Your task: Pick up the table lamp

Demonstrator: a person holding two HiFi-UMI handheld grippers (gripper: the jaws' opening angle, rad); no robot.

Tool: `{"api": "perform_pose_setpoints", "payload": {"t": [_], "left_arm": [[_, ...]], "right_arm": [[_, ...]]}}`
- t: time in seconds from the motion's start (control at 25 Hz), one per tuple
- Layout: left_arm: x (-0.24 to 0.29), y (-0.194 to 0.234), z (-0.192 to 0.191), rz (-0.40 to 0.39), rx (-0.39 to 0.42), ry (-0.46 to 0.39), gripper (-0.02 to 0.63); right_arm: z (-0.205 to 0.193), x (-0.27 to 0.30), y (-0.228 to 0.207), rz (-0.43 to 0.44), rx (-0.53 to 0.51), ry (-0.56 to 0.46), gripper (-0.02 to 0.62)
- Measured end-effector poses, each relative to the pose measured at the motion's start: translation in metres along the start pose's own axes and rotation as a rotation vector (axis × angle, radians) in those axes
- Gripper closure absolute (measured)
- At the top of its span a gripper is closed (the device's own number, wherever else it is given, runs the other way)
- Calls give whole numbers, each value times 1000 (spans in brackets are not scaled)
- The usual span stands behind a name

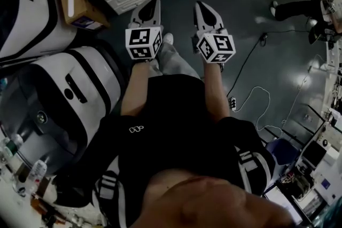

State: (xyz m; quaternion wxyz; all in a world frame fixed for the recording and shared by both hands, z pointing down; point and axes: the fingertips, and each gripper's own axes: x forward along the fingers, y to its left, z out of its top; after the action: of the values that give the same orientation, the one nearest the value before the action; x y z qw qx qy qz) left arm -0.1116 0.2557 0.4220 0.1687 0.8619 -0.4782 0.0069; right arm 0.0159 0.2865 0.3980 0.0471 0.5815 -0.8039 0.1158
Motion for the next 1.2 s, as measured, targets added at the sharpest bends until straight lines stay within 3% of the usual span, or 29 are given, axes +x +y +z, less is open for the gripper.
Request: {"api": "perform_pose_setpoints", "payload": {"t": [0.24,0.68,1.08,1.2], "left_arm": [[39,11,8,12,13,18,597],[122,12,23,0,65,58,597],[168,12,50,35,124,38,597],[182,10,46,39,112,38,597]], "right_arm": [[7,37,-18,25,28,-5,577],[25,94,-90,2,92,-30,577],[55,131,-124,65,99,-91,577],[66,124,-156,27,73,-114,577]]}}
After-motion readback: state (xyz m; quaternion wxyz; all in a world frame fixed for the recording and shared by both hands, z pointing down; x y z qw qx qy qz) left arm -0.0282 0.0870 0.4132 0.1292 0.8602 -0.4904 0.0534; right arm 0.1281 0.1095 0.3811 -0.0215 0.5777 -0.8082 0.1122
